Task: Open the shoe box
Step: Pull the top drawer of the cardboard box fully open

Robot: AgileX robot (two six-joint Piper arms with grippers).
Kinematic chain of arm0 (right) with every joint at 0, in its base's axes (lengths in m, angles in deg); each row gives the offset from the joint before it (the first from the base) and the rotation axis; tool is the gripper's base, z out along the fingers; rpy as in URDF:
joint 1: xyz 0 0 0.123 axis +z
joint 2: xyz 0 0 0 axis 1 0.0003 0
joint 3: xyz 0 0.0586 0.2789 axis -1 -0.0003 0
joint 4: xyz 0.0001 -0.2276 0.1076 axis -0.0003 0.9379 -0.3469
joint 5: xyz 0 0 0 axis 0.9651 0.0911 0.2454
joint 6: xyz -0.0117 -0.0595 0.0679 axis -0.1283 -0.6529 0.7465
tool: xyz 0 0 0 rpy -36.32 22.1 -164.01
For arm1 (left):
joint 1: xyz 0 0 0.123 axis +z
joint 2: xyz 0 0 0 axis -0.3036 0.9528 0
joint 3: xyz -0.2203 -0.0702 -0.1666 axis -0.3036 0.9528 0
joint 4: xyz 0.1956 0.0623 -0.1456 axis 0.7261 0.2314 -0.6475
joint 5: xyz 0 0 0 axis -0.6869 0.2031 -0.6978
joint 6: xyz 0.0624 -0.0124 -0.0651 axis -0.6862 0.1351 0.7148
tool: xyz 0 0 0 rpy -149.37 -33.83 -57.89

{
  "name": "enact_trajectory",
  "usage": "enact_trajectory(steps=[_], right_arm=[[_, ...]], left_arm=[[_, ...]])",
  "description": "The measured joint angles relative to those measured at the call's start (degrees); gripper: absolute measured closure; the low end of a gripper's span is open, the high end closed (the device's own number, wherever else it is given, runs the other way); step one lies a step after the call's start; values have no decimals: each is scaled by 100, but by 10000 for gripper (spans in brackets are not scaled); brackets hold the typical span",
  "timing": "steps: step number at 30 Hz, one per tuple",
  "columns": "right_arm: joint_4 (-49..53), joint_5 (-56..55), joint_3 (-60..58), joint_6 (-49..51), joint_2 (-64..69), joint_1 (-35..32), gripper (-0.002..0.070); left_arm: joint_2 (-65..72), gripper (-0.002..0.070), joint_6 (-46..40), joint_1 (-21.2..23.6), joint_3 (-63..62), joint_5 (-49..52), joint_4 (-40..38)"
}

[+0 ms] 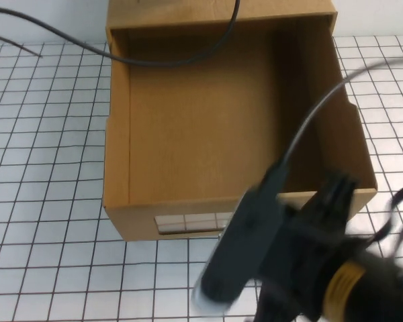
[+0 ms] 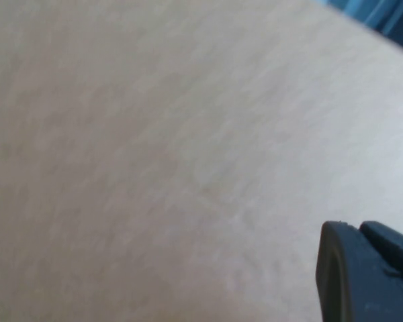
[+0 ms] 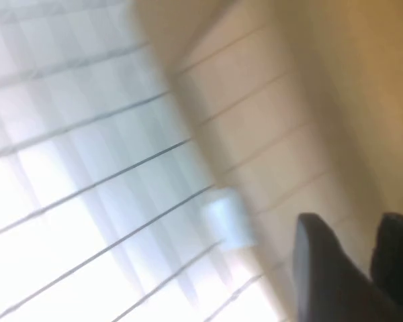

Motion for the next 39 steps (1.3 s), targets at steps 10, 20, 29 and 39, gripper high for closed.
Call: enact_trajectory(steps=[10, 20, 29, 39], right_arm=[[-68, 477, 1171, 0, -320, -1833, 661], [-2118, -280, 1155, -1073, -920, -4978, 687], [-3995, -1253, -342, -2051, -2663, -6672, 689], [-4882, -1738, -2112, -2094, -4308, -6728, 689]], left_arm=[[-357, 677, 259, 0, -909, 646, 537], [-1437, 677, 522, 0, -945, 797, 1634], [-2005, 677, 889, 0, -955, 916, 2264], [-2106, 677, 1328, 0, -49, 237, 3019]])
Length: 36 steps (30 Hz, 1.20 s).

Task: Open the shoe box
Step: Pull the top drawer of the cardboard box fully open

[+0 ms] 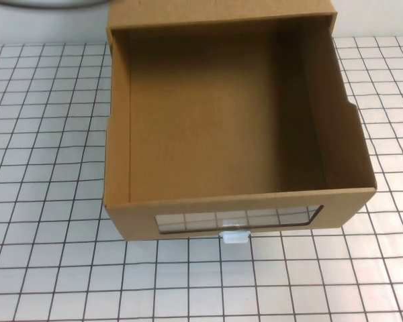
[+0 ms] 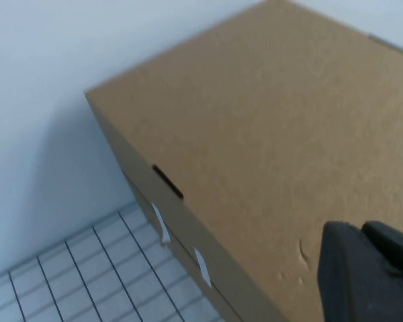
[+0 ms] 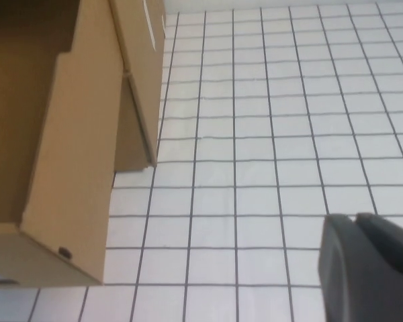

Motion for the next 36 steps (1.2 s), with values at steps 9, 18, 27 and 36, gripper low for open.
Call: enact_trajectory(steps=[9, 18, 27, 36], right_arm=[[-348, -226, -203, -285, -25, 0, 689], [-1000, -526, -203, -996, -25, 0, 689], [-1430, -651, -203, -1457, -25, 0, 689], [-1782, -664, -203, -1844, -25, 0, 689]], left_arm=[[-1943, 677, -34, -184, 3133, -1122, 160], [-5540, 677, -34, -184, 7748, -4437, -101], [-8209, 677, -34, -184, 11319, -6258, -252], [-8537, 677, 185, -184, 12897, -6866, -403]])
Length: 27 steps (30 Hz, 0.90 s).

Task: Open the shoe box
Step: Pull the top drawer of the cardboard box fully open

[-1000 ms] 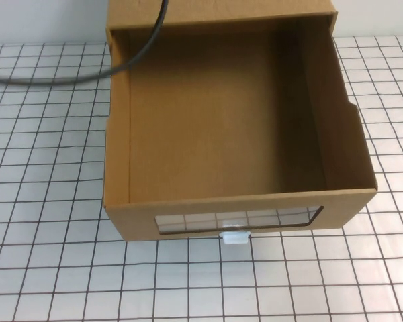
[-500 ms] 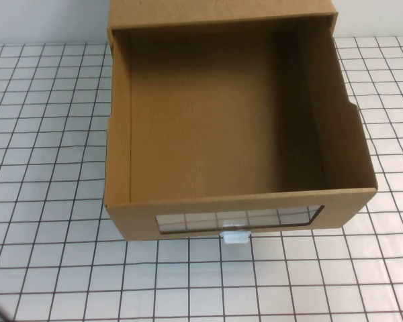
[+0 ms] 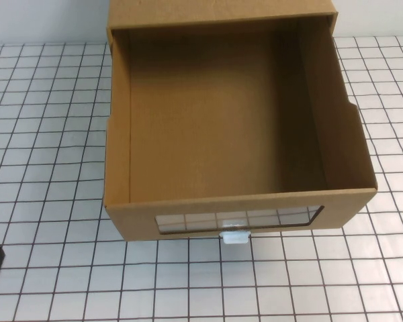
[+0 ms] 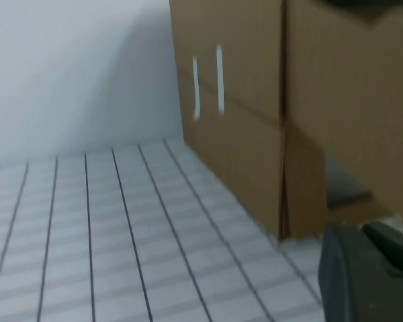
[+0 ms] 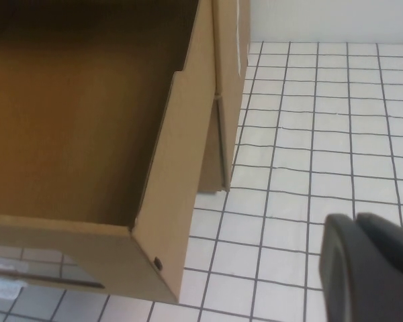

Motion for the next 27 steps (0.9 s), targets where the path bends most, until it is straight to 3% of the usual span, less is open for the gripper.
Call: enact_trajectory(steps=[27], right_arm=[[-242, 274, 0, -106, 0, -8, 689]], left_arm=[[37, 677, 10, 0, 242, 480, -35]])
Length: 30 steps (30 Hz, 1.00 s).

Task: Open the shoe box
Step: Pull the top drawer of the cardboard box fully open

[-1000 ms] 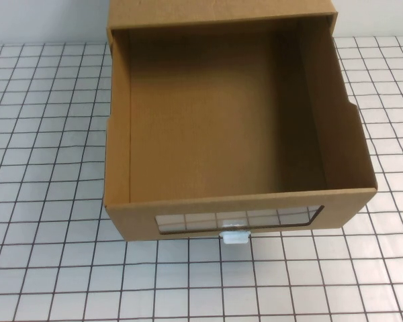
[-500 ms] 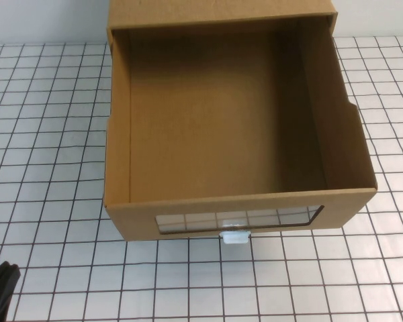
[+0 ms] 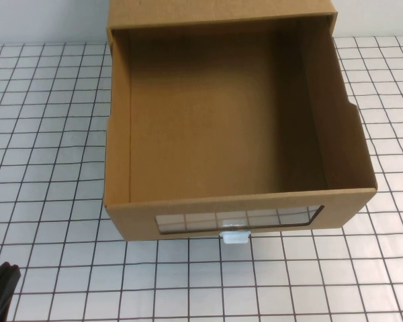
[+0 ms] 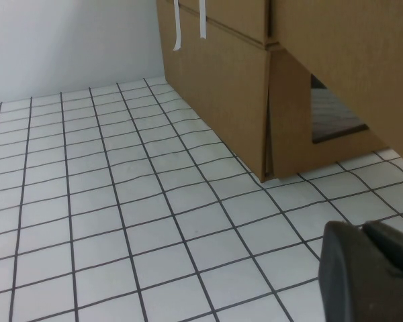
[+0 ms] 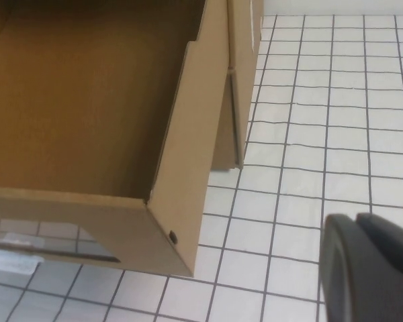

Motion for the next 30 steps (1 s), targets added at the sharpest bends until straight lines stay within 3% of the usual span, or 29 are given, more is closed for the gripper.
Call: enact_trajectory(steps=[6, 9, 15, 19, 23, 30], right_arm=[[544, -182, -39, 0, 0, 0, 689], [831, -879, -379, 0, -101, -182, 689], [902, -2675, -2145, 0, -1166, -1097, 689], [752, -3365, -3232, 0, -2024, -1361, 689], [710, -2906, -3412, 0, -2730, -1405, 689], [710, -1166, -3421, 0, -2957, -1405, 689]], left_arm=[[0, 677, 0, 0, 0, 0, 0], [0, 677, 0, 0, 0, 0, 0], [0, 677, 0, 0, 0, 0, 0], [0, 677, 0, 0, 0, 0, 0], [0, 677, 0, 0, 0, 0, 0], [32, 677, 0, 0, 0, 3, 0]])
